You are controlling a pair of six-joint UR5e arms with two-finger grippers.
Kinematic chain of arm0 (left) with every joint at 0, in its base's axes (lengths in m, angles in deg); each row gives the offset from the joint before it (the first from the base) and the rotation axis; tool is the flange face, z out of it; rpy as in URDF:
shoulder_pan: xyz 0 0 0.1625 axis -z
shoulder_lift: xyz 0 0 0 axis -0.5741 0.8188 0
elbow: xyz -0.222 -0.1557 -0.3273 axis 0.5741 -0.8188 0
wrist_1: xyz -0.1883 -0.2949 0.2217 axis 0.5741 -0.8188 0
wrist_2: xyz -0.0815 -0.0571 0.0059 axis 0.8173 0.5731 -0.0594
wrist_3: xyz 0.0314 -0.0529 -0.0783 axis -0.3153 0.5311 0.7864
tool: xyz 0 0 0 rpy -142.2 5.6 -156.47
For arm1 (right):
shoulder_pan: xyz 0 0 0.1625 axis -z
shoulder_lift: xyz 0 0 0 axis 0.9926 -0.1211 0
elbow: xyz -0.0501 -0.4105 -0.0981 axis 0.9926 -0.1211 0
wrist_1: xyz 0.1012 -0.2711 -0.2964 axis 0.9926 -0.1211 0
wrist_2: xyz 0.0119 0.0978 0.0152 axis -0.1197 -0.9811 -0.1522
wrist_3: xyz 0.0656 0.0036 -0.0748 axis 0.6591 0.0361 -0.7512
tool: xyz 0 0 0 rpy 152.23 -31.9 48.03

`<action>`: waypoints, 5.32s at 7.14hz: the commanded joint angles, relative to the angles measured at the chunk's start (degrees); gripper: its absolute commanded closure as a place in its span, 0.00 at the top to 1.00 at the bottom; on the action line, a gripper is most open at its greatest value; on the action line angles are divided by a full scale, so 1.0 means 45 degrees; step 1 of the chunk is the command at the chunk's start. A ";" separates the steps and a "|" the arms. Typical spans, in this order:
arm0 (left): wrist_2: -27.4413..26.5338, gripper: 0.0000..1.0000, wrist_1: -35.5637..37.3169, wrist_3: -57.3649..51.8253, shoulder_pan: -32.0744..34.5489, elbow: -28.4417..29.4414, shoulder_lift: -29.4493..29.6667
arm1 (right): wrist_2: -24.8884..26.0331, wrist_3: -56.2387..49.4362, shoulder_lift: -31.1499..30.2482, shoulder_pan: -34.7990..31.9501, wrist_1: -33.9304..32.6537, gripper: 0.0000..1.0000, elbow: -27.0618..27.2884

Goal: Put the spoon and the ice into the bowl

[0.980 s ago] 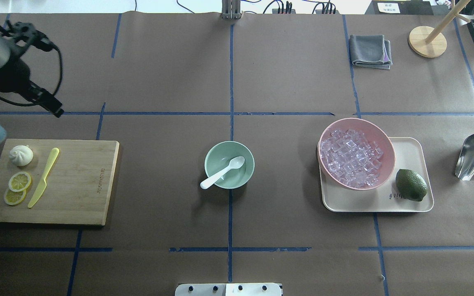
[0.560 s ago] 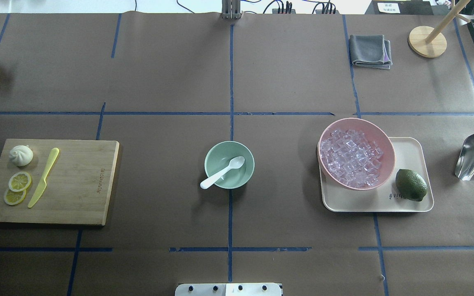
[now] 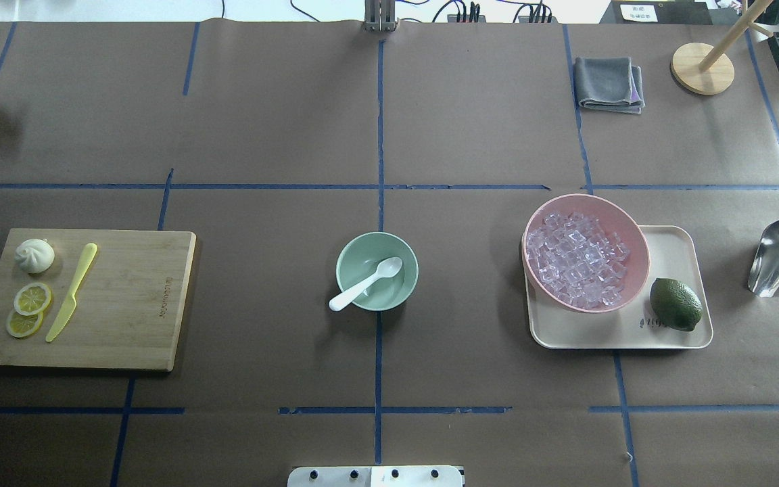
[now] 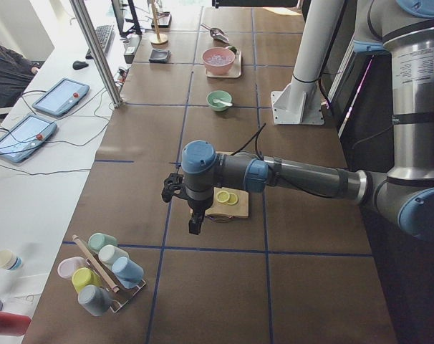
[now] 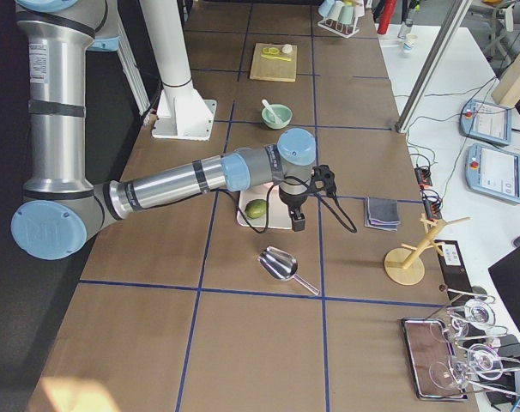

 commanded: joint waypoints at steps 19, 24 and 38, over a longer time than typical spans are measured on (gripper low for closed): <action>0.0220 1.00 -0.0110 -0.0448 0.0331 -0.0099 -0.0089 | 0.6697 0.7389 0.2023 0.8860 0.3074 0.43 0.0080; 0.0220 1.00 -0.0110 -0.0468 0.0351 -0.0119 -0.0109 | 0.6658 0.7603 0.2217 0.8821 0.2997 0.03 0.0507; 0.0885 1.00 -0.0031 -0.0467 0.0331 -0.0021 -0.0109 | 0.9392 1.9752 1.1007 1.2356 -0.0324 0.56 -0.4763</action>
